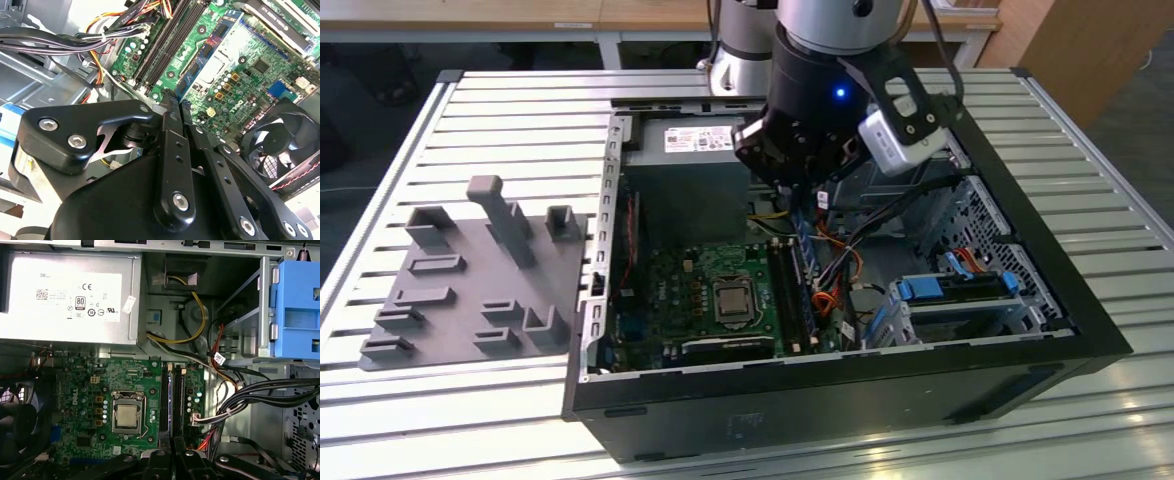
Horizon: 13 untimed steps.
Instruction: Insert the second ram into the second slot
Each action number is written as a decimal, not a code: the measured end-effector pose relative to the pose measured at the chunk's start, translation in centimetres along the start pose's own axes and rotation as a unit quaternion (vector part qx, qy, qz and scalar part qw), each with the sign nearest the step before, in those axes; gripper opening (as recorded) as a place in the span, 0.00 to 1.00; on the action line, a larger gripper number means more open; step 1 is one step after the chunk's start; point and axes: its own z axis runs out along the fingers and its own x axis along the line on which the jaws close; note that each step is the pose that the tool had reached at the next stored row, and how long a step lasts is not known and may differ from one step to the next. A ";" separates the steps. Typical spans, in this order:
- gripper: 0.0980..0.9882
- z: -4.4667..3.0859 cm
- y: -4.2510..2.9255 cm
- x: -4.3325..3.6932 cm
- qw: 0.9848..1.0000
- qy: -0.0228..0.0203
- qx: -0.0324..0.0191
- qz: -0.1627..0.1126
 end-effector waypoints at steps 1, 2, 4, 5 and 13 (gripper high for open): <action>0.04 0.05 0.00 0.00 1.000 0.000 0.000 0.000; 0.04 0.09 0.00 0.00 1.000 0.000 0.000 0.000; 0.04 0.18 -0.01 0.00 1.000 0.000 0.000 0.000; 0.04 0.23 -0.01 0.00 1.000 0.000 0.000 0.000; 0.04 0.65 -0.02 0.00 1.000 0.001 0.000 0.000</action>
